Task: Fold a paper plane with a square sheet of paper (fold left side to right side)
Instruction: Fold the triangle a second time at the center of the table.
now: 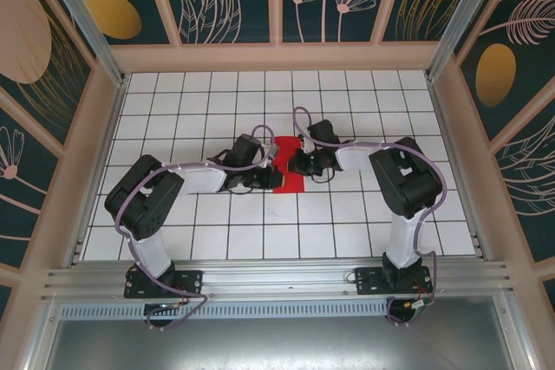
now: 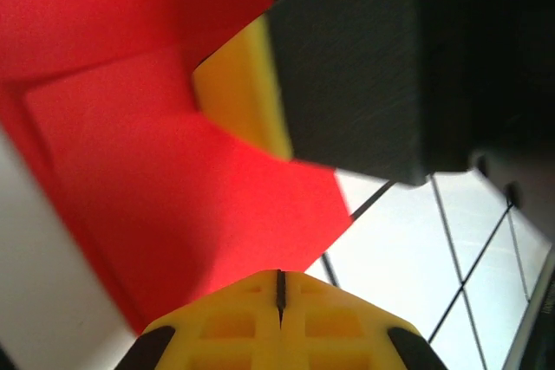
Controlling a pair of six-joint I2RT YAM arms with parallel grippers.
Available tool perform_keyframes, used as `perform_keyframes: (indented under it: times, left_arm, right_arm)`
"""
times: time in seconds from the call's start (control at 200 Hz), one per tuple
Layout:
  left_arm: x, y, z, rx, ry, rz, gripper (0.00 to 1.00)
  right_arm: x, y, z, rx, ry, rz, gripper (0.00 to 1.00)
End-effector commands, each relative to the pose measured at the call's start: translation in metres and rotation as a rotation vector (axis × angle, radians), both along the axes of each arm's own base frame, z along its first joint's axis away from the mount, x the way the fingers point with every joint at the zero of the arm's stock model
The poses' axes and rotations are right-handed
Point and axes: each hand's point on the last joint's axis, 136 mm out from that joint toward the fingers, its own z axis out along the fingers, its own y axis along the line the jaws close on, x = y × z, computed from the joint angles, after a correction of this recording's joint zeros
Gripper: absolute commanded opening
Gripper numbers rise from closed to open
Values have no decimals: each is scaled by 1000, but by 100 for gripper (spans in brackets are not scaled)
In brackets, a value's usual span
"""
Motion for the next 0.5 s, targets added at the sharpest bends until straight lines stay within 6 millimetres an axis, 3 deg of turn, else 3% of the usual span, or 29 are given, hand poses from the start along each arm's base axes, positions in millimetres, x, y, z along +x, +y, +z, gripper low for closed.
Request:
perform_keyframes:
  times: [0.0, 0.235, 0.495]
  left_arm:
    - [4, -9, 9, -29, 10, -24, 4]
    - [5, -3, -20, 40, 37, -15, 3]
    - [-4, 7, -35, 77, 67, -3, 2]
  right_arm:
    - [-2, -7, -9, -35, 33, -11, 0]
    - [-1, -6, -8, -39, 34, -3, 0]
    - [-3, -8, -12, -58, 44, 1, 0]
